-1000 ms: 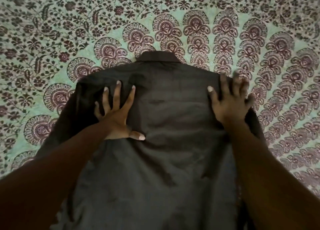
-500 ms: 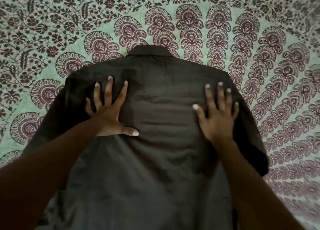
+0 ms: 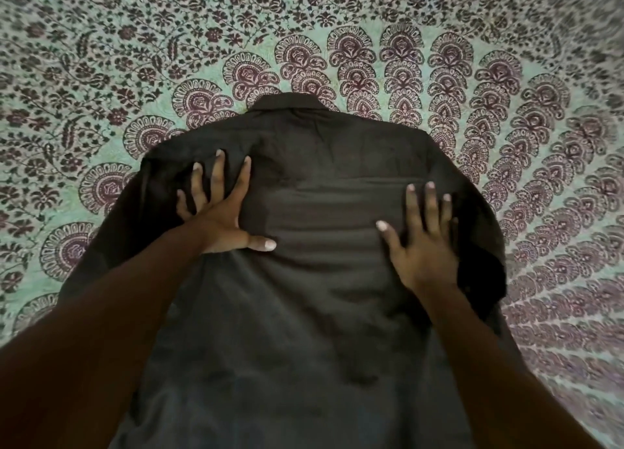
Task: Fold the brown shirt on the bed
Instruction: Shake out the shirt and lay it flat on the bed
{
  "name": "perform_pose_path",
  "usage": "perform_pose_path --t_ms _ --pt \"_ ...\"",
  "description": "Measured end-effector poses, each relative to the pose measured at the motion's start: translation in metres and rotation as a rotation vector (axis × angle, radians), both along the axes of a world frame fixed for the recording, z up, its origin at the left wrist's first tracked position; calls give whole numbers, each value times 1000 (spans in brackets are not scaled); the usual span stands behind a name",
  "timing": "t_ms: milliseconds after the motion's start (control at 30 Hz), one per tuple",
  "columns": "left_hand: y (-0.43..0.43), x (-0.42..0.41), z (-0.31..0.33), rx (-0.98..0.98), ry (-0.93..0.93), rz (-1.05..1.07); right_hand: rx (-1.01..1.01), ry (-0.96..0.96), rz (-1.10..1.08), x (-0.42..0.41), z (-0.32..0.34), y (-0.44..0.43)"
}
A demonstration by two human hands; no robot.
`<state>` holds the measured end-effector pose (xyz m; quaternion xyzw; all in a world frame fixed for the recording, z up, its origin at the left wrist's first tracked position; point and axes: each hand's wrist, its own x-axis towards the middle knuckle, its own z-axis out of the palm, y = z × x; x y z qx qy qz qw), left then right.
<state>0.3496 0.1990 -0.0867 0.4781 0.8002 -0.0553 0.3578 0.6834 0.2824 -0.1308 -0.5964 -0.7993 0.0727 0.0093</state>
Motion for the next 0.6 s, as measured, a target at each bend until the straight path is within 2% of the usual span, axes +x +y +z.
perform_pose_path --t_ms 100,167,233,267,333,433,500,600 --pt "-4 6 6 54 55 3 -12 30 -131 -14 16 -8" --pt "-24 23 7 271 160 -60 57 37 9 -46 27 -42" --pt "-69 48 0 470 236 -120 -16 52 262 -67 25 -90" --pt "-96 59 -5 508 247 -131 -62 48 346 -67 22 -110" --pt "-153 67 -20 484 301 -106 -51 1 376 -42 10 -123" --pt "-205 52 -31 452 395 -9 16 -44 180 15 1 -102" --pt "-210 49 -32 453 412 23 7 25 18 46 0 -81" --pt "-208 52 -33 454 415 19 13 4 -165 33 7 -79"
